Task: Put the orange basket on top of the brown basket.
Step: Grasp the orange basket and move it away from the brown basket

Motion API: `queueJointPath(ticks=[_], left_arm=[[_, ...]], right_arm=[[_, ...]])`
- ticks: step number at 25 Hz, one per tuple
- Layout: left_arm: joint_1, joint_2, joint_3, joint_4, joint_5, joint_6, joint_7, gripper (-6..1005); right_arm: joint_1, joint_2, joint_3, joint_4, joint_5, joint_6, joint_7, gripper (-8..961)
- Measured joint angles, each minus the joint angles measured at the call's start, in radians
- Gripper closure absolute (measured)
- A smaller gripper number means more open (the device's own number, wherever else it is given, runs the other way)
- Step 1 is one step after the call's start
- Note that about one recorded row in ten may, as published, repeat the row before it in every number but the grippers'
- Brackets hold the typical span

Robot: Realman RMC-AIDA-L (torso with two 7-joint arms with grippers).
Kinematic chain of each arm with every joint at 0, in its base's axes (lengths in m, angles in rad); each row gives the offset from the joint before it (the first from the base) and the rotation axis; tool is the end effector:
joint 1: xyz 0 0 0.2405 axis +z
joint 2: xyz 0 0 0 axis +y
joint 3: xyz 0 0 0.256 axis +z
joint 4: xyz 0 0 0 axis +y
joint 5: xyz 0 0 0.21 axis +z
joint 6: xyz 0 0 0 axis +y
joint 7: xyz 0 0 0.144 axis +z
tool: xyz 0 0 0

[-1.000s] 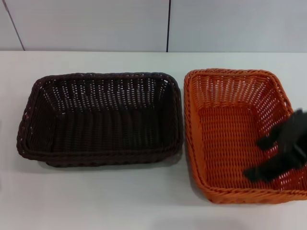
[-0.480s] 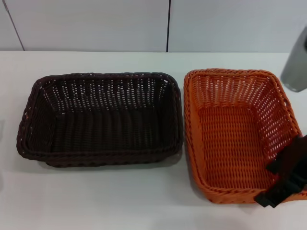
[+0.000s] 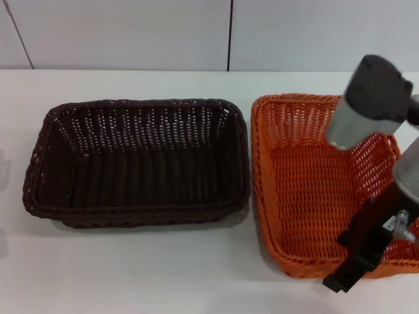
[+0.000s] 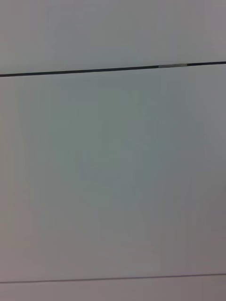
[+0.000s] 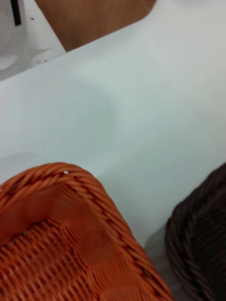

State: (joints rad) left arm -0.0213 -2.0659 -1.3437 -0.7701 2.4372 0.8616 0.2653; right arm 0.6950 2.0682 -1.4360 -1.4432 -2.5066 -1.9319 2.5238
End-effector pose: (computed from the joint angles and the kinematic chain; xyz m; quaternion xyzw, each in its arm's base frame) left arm -0.3638 0.2880 0.0497 -0.5620 -0.2737 -0.2133 0.7508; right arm 0.1389 0.3156 0.0048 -0.9341 0.2510 -0.2524 0.0284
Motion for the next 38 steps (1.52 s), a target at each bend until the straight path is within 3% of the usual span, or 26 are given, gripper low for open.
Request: queueJointPath(ticks=[7, 12, 16, 21, 26, 32, 38], left_arm=[[-0.012, 0.001, -0.003, 0.003, 0.000, -0.003, 0.000, 190], [-0.023, 0.003, -0.005, 0.013, 0.000, -0.004, 0.000, 190], [-0.027, 0.003, -0.004, 0.018, 0.001, -0.004, 0.000, 190], [-0.032, 0.003, -0.002, 0.028, 0.003, -0.002, 0.000, 190], [-0.039, 0.003, 0.000, 0.043, 0.005, 0.002, 0.000, 190], [-0.044, 0.003, 0.000, 0.053, 0.006, 0.004, 0.000, 190], [-0.050, 0.003, 0.000, 0.064, 0.007, 0.006, 0.000, 190]], right_arm=[[0.004, 0.007, -0.097, 0.027, -0.074, 0.023, 0.020, 190], [0.005, 0.007, -0.106, 0.022, -0.121, 0.046, 0.036, 192], [0.008, 0.007, -0.107, 0.019, -0.128, 0.051, 0.037, 429], [0.013, 0.007, -0.114, 0.018, -0.130, 0.068, 0.035, 624], [0.001, 0.007, -0.156, -0.010, -0.157, 0.111, 0.046, 688], [-0.035, 0.010, -0.177, -0.156, -0.183, 0.159, 0.111, 725], [-0.027, 0.009, -0.181, -0.244, -0.207, 0.163, 0.145, 755]])
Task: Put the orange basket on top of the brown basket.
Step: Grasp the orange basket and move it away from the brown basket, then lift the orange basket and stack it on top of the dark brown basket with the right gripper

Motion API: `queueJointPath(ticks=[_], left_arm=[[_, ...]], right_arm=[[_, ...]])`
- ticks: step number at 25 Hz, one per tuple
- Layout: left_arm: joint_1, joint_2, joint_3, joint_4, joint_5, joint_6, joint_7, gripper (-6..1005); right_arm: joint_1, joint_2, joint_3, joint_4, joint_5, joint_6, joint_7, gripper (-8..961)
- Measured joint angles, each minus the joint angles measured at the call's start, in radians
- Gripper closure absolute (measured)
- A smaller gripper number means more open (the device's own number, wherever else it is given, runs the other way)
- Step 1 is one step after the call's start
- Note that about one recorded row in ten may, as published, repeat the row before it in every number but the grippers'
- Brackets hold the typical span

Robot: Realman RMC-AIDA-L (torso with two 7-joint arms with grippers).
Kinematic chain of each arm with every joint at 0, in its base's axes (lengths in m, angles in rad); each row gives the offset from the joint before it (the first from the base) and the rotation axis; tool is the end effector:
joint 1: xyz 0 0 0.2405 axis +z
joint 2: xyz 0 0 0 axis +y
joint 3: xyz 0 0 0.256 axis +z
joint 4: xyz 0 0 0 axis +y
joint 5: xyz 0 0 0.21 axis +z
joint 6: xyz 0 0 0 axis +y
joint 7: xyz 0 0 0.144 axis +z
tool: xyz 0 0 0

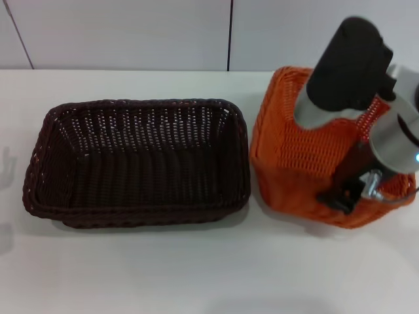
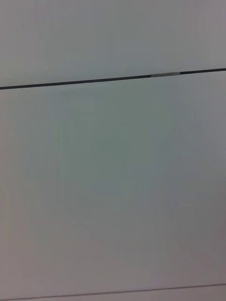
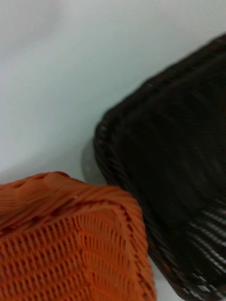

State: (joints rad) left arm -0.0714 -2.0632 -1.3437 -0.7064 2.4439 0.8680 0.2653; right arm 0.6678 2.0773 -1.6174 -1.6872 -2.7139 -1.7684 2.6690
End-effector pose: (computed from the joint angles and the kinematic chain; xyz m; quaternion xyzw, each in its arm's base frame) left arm -0.3651 0.2968 0.0452 -0.5750 -0.2667 -0.2034 0.7462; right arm 0.1039 0.3271 0.0055 -0.9300 0.1771 -0.2516 0.2011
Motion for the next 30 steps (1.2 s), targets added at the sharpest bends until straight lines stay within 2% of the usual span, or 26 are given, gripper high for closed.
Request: queueJointPath(ticks=[9, 17, 20, 23, 25, 26, 29, 30], left_arm=[[0.000, 0.000, -0.002, 0.006, -0.004, 0.006, 0.000, 191], [-0.002, 0.000, -0.002, 0.007, -0.005, 0.006, 0.000, 191], [-0.005, 0.000, -0.003, 0.008, -0.005, 0.004, 0.000, 191], [-0.008, -0.002, -0.001, 0.008, -0.005, 0.005, -0.002, 191], [-0.012, -0.003, 0.000, 0.008, -0.006, 0.003, -0.005, 191], [-0.012, -0.003, 0.000, 0.008, -0.006, 0.003, -0.005, 191], [-0.015, -0.003, 0.001, 0.012, -0.006, 0.002, -0.018, 191], [-0.017, -0.004, 0.001, 0.014, -0.006, 0.002, -0.023, 191]], right_arm=[[0.045, -0.001, -0.017, -0.132, -0.105, -0.023, 0.038, 791], [0.096, -0.003, -0.076, -0.170, -0.164, -0.003, 0.009, 790], [0.088, -0.001, -0.188, -0.233, -0.196, 0.057, -0.117, 790], [0.079, -0.001, -0.235, -0.275, -0.202, 0.074, -0.206, 790], [0.040, 0.000, -0.292, -0.343, -0.202, 0.101, -0.388, 791], [0.040, 0.000, -0.292, -0.343, -0.202, 0.101, -0.388, 791], [-0.034, 0.000, -0.364, -0.369, -0.202, 0.163, -0.623, 791], [-0.034, 0.000, -0.364, -0.369, -0.202, 0.163, -0.623, 791]])
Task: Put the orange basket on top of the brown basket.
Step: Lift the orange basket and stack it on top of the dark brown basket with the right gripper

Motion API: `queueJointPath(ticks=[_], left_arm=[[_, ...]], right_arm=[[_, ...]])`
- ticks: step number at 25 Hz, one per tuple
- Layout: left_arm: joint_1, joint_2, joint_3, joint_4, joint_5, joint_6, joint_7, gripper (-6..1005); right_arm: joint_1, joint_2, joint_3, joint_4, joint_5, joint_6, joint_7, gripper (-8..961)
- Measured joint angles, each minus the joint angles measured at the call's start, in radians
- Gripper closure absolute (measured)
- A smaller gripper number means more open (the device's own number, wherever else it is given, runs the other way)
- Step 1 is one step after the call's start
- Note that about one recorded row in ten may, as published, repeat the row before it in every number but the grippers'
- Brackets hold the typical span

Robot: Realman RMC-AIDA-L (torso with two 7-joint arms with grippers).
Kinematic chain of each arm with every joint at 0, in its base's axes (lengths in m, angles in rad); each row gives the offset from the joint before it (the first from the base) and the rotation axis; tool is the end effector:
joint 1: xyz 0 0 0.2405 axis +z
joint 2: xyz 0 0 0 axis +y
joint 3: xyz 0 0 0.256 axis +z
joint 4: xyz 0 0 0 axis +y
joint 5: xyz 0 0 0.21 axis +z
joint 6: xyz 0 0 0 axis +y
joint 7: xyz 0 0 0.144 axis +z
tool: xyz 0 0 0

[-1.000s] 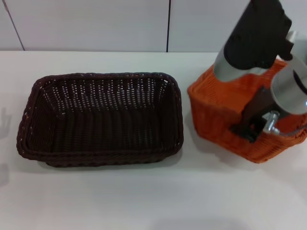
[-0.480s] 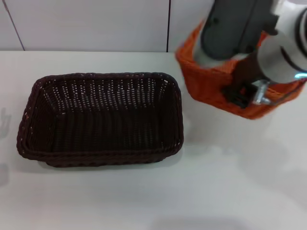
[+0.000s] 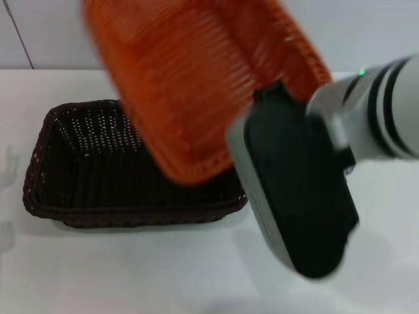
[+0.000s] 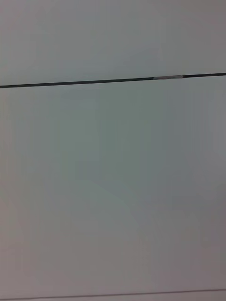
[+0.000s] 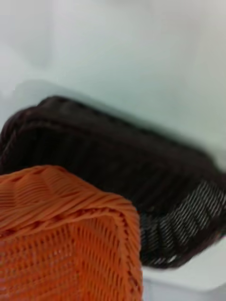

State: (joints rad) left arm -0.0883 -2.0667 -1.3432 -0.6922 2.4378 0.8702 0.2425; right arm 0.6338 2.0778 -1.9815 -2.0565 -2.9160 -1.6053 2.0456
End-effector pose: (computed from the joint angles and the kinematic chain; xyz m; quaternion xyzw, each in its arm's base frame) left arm -0.3633 0.3005 0.0431 -0.5728 -0.2737 -0.2138 0.7425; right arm 0.0238 0.2824 -0.0095 -0.8629 -0.3634 -0.2667 0.2285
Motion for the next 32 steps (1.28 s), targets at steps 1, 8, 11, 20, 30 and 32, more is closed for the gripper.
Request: queueJointPath(ticks=[1, 8, 11, 20, 30, 32], left_arm=[[-0.002, 0.000, 0.000, 0.003, 0.000, 0.000, -0.002, 191], [-0.007, -0.002, 0.006, 0.005, -0.002, -0.012, -0.005, 190], [-0.010, -0.002, 0.012, 0.005, -0.003, -0.015, -0.006, 190], [-0.021, -0.002, 0.016, 0.005, -0.004, -0.028, -0.006, 190], [-0.029, -0.003, 0.016, 0.005, -0.005, -0.038, -0.015, 190], [-0.029, -0.002, 0.016, 0.005, -0.005, -0.038, -0.023, 190]], right_arm=[[-0.024, 0.000, -0.014, 0.000, 0.000, 0.023, -0.055, 791], [-0.128, -0.002, -0.067, 0.003, 0.000, 0.134, -0.322, 780], [-0.153, -0.001, -0.068, 0.005, -0.001, 0.195, -0.387, 769], [-0.195, -0.004, -0.087, 0.081, -0.004, 0.347, -0.588, 737], [-0.216, -0.026, -0.091, 0.116, -0.001, 0.430, -0.528, 701], [-0.221, -0.028, -0.092, 0.115, -0.001, 0.430, -0.528, 694]])
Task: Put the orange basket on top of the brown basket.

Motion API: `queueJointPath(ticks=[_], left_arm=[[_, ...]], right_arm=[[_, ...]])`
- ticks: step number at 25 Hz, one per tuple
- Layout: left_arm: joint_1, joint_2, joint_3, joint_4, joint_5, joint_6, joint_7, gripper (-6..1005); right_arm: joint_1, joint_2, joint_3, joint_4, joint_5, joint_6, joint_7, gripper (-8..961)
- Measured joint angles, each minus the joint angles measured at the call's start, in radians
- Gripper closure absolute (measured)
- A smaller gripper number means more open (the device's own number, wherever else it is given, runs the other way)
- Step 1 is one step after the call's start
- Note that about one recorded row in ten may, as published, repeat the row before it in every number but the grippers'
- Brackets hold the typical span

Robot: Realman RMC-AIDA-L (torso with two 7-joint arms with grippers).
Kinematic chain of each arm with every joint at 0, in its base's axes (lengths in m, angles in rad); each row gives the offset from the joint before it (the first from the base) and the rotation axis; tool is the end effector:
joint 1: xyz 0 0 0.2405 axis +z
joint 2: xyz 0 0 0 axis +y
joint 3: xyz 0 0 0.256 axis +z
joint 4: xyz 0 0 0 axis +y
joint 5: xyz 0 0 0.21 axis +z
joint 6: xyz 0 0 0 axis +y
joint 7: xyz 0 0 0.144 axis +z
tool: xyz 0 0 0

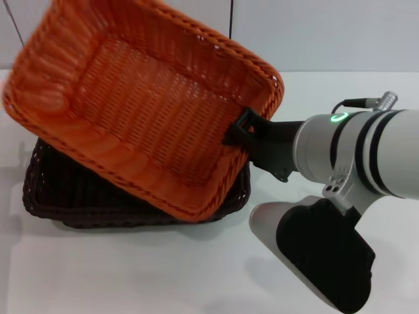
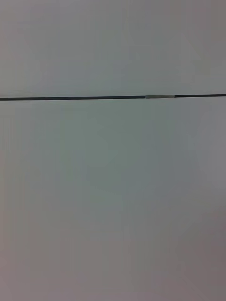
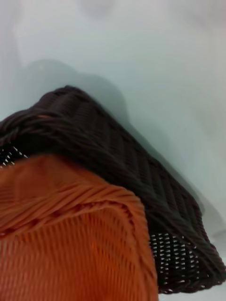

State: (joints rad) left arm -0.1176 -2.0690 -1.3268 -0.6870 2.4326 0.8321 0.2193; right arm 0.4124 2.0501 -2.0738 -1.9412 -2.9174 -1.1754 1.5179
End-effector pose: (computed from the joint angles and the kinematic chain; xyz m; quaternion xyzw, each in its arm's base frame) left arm -0.3569 0.3103 0.0338 -0.5858 -0.2870 -0.2227 0.7245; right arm 0.0596 0.2920 -0.0378 -0.7596 -0.5572 -0.2578 0.2147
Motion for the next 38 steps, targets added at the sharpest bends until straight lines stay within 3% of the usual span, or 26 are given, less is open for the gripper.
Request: queueJointPath(ticks=[7, 15, 21, 29, 31, 32, 33, 36, 37, 38], left_arm=[[-0.004, 0.002, -0.006, 0.009, -0.001, -0.012, -0.007, 191], [-0.026, 0.006, -0.009, 0.025, -0.001, -0.045, -0.008, 191], [-0.039, 0.007, -0.009, 0.043, -0.001, -0.048, -0.008, 191], [-0.047, 0.007, -0.008, 0.052, 0.002, -0.050, -0.008, 191], [-0.045, 0.007, -0.008, 0.053, 0.002, -0.050, -0.008, 191], [-0.044, 0.007, -0.007, 0.054, 0.002, -0.050, -0.008, 191], [-0.045, 0.007, -0.006, 0.058, 0.002, -0.050, -0.008, 191], [-0.045, 0.007, -0.003, 0.061, 0.001, -0.050, -0.008, 190], [-0.045, 0.007, -0.003, 0.061, 0.001, -0.050, -0.008, 190], [-0.044, 0.007, -0.002, 0.062, 0.001, -0.048, -0.008, 190]], right_arm=[[-0.044, -0.003, -0.009, -0.071, 0.007, -0.035, 0.005, 669], [-0.102, 0.011, -0.064, -0.128, 0.001, -0.080, 0.016, 355], [-0.134, 0.021, -0.135, -0.126, 0.005, -0.016, 0.024, 354], [-0.118, 0.024, -0.269, -0.115, 0.017, 0.037, 0.056, 354], [-0.114, 0.025, -0.284, -0.104, 0.018, 0.106, 0.066, 355], [-0.113, 0.027, -0.283, -0.067, 0.015, 0.248, 0.086, 355], [-0.113, 0.027, -0.283, -0.067, 0.015, 0.248, 0.086, 355], [-0.118, 0.035, -0.226, 0.014, 0.003, 0.578, 0.143, 355], [-0.130, 0.037, -0.163, 0.064, 0.002, 0.826, 0.218, 354], [-0.130, 0.037, -0.163, 0.064, 0.002, 0.826, 0.218, 354]])
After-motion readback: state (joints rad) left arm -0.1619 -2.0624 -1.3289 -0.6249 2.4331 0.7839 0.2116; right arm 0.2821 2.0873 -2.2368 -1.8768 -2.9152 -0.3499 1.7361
